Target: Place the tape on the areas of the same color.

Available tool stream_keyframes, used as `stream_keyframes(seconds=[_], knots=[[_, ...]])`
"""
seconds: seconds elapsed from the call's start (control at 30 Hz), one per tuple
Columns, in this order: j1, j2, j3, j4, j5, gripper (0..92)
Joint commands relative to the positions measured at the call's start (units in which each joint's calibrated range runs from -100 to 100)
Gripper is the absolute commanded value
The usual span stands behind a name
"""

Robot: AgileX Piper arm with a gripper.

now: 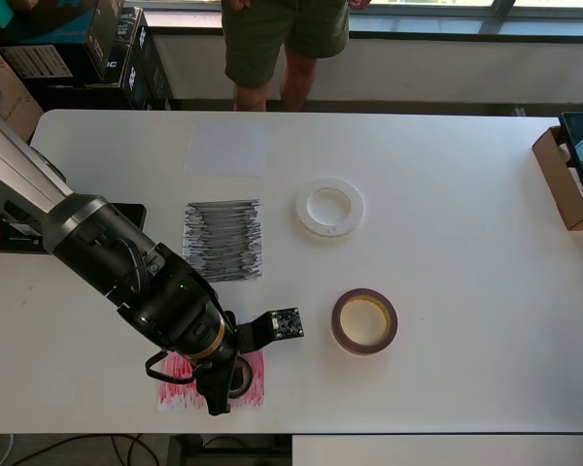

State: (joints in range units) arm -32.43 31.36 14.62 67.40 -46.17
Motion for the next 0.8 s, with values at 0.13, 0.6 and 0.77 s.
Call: stream_keyframes(seconds=[0.13, 0.6, 0.77], knots=[[-0.6, 0.1, 0.7, 0.4, -0.2, 61.1], [-0.7, 0.2, 1.2, 0.4, -0.1, 61.1], [-0.6, 1.9, 1.1, 0.4, -0.2, 61.1]])
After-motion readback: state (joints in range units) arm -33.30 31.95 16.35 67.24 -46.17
